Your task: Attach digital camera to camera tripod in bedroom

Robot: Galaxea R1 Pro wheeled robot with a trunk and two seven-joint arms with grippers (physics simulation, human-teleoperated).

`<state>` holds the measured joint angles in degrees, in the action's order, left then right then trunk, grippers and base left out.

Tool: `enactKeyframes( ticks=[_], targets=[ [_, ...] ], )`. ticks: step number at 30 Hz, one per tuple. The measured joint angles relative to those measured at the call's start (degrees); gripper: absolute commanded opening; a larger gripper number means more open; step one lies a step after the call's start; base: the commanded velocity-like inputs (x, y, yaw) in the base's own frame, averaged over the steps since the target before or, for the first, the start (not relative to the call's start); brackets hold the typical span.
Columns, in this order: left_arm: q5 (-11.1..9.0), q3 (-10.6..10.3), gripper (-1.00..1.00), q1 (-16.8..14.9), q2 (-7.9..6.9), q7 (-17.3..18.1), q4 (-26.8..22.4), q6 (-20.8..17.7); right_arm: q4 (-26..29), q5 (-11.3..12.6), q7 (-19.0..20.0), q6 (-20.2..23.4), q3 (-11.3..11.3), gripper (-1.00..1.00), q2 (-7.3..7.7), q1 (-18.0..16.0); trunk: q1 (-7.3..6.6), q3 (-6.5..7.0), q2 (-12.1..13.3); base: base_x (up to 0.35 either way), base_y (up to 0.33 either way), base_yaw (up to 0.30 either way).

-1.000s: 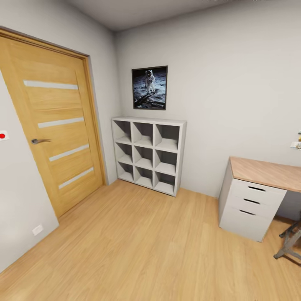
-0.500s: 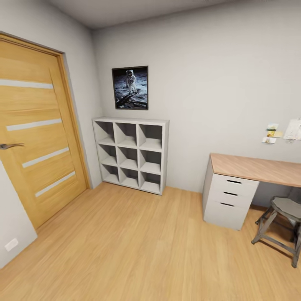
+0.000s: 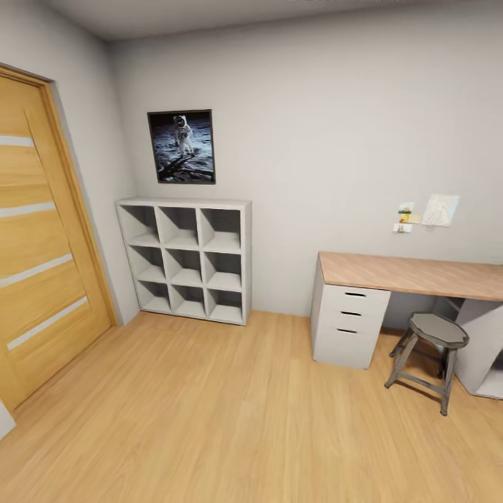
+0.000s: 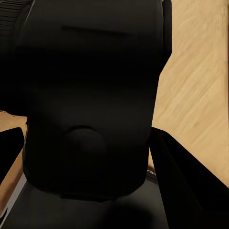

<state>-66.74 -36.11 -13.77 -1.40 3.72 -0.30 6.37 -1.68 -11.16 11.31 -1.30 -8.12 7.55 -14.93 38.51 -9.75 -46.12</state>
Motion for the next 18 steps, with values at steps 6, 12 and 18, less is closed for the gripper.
enactKeyframes(
  ticks=[6, 12, 18],
  targets=[
    [0.5, -0.2, -1.00, 0.0, 0.13, 0.1, -0.1, -0.4, 0.0, 0.0, 0.1, 0.1, 0.1, 1.00, -0.09, 0.0, -0.02, 0.12, 0.0, 0.077, 0.000, -0.289],
    [0.7, -0.4, -1.00, 0.0, 0.17, 0.3, 0.0, -0.5, 0.0, 0.0, 0.1, 0.1, 0.1, 1.00, -0.04, 0.0, -0.03, 0.25, 0.0, 0.271, 0.000, -0.289],
    [0.7, -0.4, -1.00, 0.0, 0.18, 0.4, 0.0, -0.5, 0.0, 0.0, 0.1, 0.1, 0.1, 1.00, -0.01, 0.0, -0.03, 0.38, 0.0, 0.318, 0.000, -0.289]
  ],
)
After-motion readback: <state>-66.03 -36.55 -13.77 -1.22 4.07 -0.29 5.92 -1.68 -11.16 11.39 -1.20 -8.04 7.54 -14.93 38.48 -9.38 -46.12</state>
